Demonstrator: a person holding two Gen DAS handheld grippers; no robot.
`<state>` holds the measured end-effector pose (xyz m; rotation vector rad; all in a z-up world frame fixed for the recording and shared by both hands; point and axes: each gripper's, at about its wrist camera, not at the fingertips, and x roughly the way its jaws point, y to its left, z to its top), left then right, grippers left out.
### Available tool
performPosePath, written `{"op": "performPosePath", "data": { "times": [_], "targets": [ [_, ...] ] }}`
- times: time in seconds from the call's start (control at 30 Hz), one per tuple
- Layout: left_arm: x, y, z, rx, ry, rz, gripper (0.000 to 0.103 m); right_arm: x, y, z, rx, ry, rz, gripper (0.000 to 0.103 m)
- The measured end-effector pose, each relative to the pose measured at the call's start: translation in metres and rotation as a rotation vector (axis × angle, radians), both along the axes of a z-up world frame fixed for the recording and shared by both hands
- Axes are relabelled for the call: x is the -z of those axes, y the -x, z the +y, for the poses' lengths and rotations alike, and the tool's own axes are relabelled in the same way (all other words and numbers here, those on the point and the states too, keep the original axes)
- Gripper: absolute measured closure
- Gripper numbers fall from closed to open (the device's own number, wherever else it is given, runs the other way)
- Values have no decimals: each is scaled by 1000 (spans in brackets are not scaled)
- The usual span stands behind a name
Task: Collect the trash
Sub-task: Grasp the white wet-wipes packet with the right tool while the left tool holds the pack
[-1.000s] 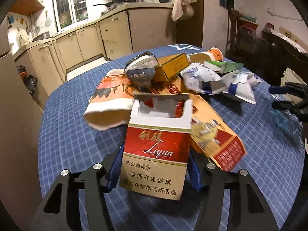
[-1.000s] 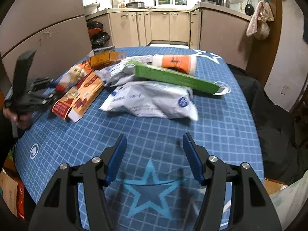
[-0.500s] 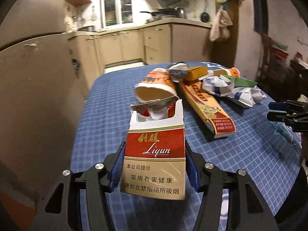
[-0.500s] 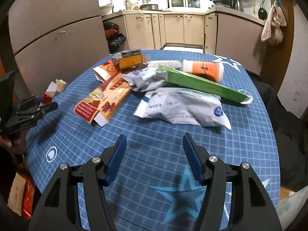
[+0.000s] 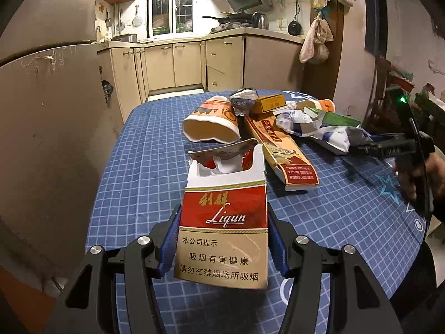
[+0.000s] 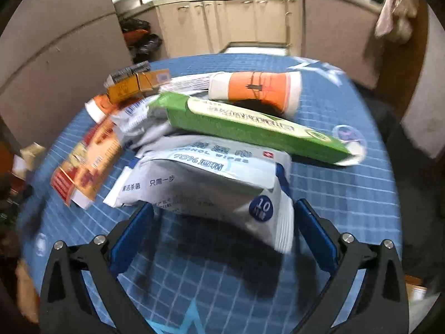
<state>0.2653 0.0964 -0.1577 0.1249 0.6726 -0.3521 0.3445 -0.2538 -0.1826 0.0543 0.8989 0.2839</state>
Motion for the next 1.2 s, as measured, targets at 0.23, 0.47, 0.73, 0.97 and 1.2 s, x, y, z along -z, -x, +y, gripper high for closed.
{"op": "performPosePath", "data": {
  "times": [0.23, 0.47, 0.73, 0.97, 1.2],
  "targets": [
    [7, -4, -5, -1, 7, 23, 45, -3, 55, 21, -74, -11, 0, 101],
    [8, -5, -7, 6, 12, 26, 45, -31, 123, 56, -209, -21, -32, 91],
    [2, -3, -6, -4, 18, 16, 45, -18, 35, 4, -134, 24, -20, 5],
    [2, -8, -2, -27, 17, 28, 45, -6, -15, 15, -281, 85, 18, 6],
    [2, -11, -11, -25, 8, 28, 45, -1, -18, 52, -425, 227, -8, 37]
  ]
}}
